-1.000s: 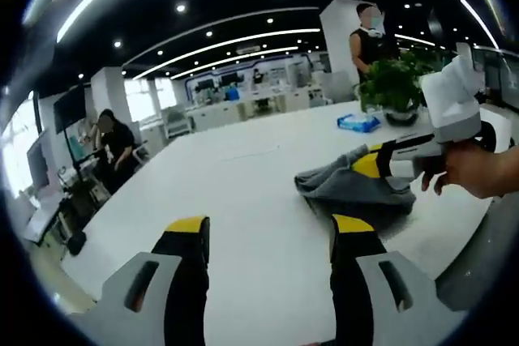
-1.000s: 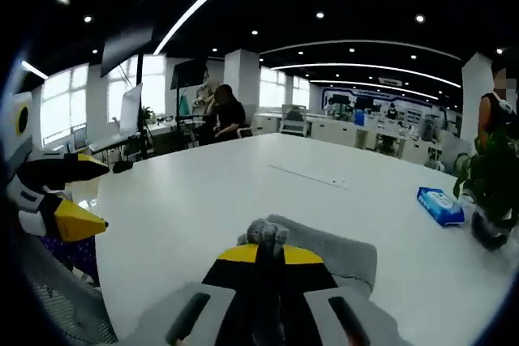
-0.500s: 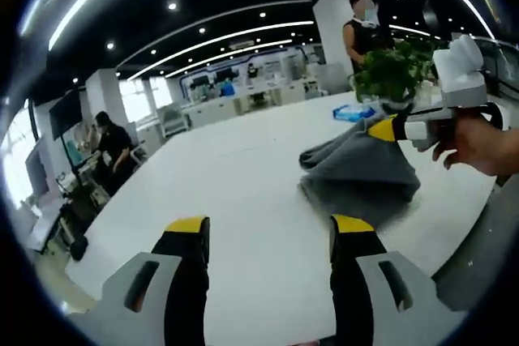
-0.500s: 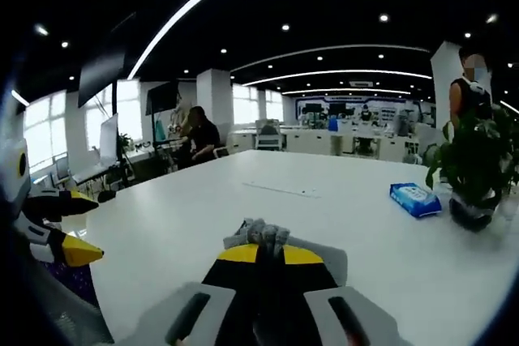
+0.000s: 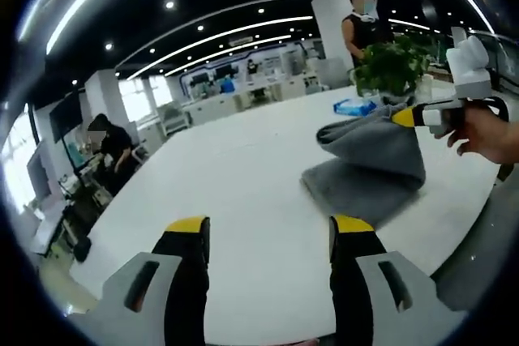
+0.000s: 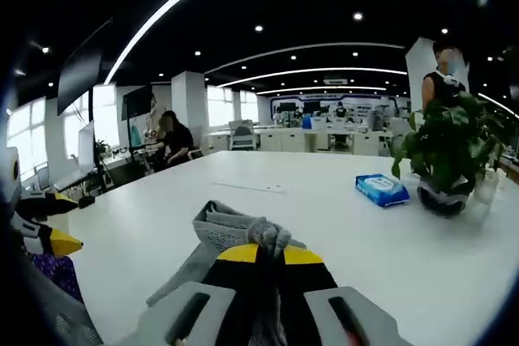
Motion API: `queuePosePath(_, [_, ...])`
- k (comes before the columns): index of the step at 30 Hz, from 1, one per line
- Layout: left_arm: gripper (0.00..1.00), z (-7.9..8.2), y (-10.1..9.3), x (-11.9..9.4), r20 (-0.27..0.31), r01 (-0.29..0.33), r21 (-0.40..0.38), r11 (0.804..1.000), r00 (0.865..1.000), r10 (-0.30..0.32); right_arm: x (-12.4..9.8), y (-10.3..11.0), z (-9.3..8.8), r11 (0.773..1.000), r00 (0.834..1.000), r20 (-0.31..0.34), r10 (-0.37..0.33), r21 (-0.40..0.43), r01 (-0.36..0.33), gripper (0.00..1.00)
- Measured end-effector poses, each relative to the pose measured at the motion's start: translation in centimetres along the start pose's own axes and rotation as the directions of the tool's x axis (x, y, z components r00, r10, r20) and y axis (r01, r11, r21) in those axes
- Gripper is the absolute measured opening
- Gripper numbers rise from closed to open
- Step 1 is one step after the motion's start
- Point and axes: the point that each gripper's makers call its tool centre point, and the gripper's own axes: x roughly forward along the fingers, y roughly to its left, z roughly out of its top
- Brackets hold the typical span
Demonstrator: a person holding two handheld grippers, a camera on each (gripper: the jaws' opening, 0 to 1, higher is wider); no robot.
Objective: Open the folded towel by lifting each exposed corner and separating the folded layers until the towel lies flat within the target outline without major curled edges
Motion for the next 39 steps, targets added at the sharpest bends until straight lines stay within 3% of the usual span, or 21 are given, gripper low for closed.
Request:
queuePosePath(9, [0.58, -0.2, 0.5, -0.1, -0.01, -0.022, -0.003, 1.0, 1.0, 0.022, -1.4, -2.6, -0.8, 0.998, 0.998, -0.011, -0.069, 0.006, 0.069, 0.05])
queuePosePath(15, [0.57, -0.4, 0.5, 0.0, -0.021, -0.023, 0.011, 1.0, 1.0, 0.023, -2.0, -4.8, -1.4, 0.989, 0.993, -0.029, -0.118, 0.09, 0.12, 0.05])
queuePosePath(21, [0.57, -0.6, 0.5, 0.1, -0.026, -0.021, 0.018, 1.0, 0.999, 0.021, -2.3, -6.3, -2.0, 0.98, 0.986, -0.044, -0.162, 0.113, 0.166, 0.05])
queuePosePath(39, [0.56, -0.8, 0.6, 0.0, -0.046, -0.029, 0.036, 0.999, 0.998, 0.03, -3.1, -9.1, -3.8, 0.951, 0.957, -0.118, -0.265, 0.133, 0.279, 0.06])
